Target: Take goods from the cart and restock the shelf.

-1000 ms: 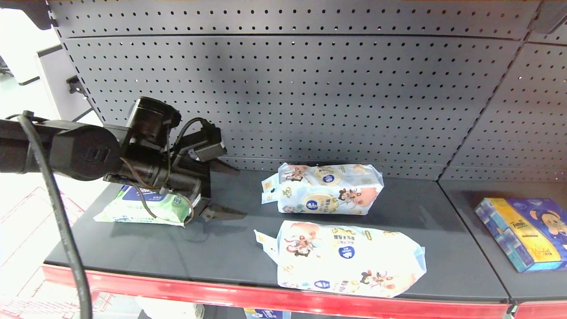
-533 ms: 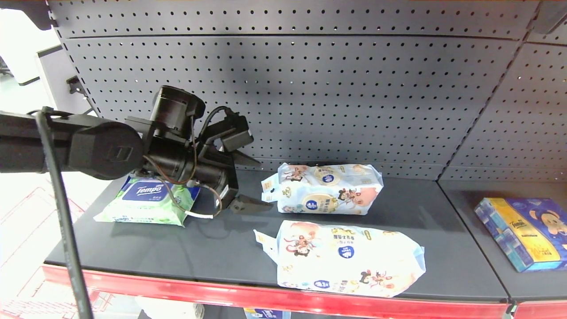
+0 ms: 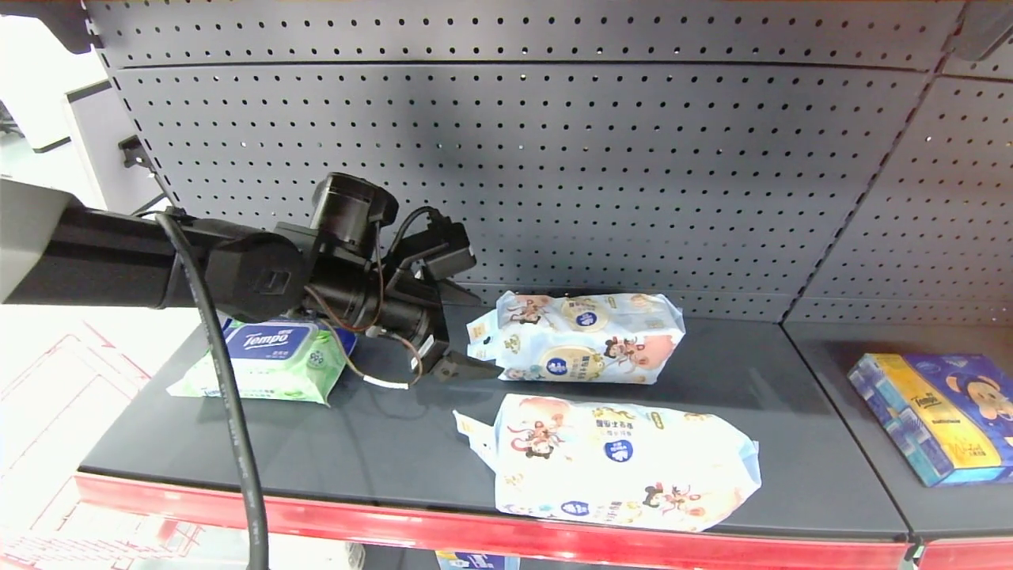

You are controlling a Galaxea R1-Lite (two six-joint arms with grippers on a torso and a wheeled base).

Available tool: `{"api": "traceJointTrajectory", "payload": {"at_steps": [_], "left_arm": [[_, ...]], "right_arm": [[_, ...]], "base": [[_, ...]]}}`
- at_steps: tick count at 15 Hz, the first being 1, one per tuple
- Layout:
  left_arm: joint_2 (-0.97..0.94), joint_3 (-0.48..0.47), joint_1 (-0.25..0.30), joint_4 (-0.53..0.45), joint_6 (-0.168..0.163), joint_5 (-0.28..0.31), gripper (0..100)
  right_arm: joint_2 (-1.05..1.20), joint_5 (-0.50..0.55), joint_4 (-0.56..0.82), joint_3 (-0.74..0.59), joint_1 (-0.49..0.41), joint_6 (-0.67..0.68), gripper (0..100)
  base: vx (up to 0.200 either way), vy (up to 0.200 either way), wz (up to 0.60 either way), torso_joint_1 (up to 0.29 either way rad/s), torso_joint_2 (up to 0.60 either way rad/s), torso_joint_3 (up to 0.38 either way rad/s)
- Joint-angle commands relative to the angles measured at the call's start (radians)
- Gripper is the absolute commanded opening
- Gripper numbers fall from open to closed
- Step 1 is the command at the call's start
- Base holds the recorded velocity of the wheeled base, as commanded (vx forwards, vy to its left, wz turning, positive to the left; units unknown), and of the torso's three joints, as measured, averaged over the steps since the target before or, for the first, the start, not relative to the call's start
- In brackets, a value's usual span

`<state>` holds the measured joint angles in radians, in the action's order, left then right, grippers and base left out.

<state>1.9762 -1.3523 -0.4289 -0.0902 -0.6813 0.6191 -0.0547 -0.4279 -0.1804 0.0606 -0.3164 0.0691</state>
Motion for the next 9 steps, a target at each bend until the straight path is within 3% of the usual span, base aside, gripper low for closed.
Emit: {"api": "traceJointTrajectory", "payload": {"at_steps": [1,9], "left_arm": [[0.02,-0.001,-0.001,0.0,0.0,0.001,100],[0.055,0.006,-0.019,0.018,-0.001,-0.004,100]], "right_arm": [[-0.001,0.0,-0.001,-0.002,0.0,0.0,100],[-0.001,0.0,-0.001,-0.007,0.0,0.0,100]], "base": [[0.0,0.0,0.0,0.0,0.0,0.0],[0.0,0.0,0.0,0.0,0.0,0.0]]}}
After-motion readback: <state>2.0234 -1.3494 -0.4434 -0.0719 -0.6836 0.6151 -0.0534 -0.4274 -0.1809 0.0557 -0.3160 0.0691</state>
